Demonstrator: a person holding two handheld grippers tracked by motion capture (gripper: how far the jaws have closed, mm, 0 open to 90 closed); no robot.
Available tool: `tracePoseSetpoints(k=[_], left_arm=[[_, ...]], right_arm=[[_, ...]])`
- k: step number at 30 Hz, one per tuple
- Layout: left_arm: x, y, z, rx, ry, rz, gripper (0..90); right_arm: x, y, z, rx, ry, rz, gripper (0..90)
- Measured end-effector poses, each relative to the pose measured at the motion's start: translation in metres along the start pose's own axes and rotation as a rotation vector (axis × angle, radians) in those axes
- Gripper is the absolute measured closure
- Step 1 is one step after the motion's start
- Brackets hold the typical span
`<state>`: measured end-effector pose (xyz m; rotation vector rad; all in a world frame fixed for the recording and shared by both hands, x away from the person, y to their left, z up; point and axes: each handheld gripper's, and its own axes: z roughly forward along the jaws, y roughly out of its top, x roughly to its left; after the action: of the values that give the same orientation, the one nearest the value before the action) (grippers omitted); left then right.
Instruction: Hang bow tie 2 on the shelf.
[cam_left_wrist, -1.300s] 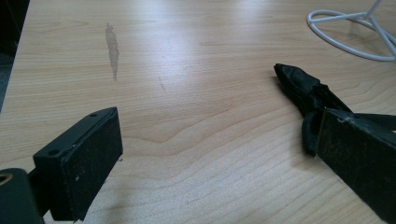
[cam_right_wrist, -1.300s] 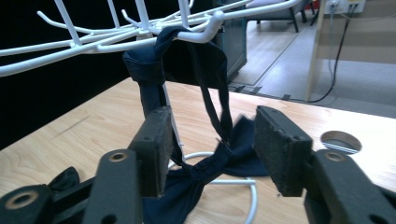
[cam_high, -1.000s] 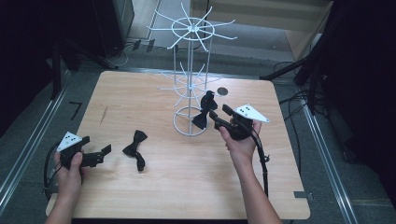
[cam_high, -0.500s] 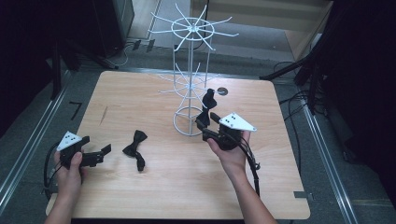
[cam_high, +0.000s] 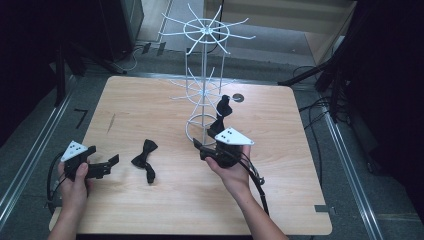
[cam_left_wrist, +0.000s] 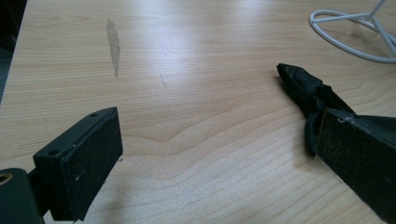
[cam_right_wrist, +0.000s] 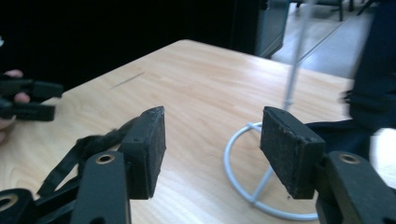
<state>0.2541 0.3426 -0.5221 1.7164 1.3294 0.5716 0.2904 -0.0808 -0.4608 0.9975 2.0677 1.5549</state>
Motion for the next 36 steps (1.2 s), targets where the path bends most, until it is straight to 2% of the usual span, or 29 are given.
tracePoseSetpoints(k=[3,5,8,18,25,36], left_arm=[[0.000,0.000,0.000,0.000,0.000,0.001,1.4],[0.000,0.000,0.000,0.000,0.000,0.000,1.4],[0.000,0.000,0.000,-0.001,0.000,0.000,1.4],[0.000,0.000,0.000,0.000,0.002,0.002,1.4],[0.000,0.000,0.000,-0.001,0.002,0.005,1.4],[0.000,0.000,0.000,0.000,0.000,0.006,1.4]], right_arm=[[0.015,-0.004,0.007,0.019,0.021,-0.023,44.1],[0.019,-0.005,0.008,0.023,0.027,-0.027,44.1],[0.032,-0.008,0.014,0.033,0.048,-0.034,44.1],[0.051,-0.018,0.029,0.071,0.078,-0.029,43.9],[0.063,-0.023,0.035,0.076,0.088,-0.031,43.9],[0.092,-0.042,0.055,0.138,0.147,-0.053,43.9]])
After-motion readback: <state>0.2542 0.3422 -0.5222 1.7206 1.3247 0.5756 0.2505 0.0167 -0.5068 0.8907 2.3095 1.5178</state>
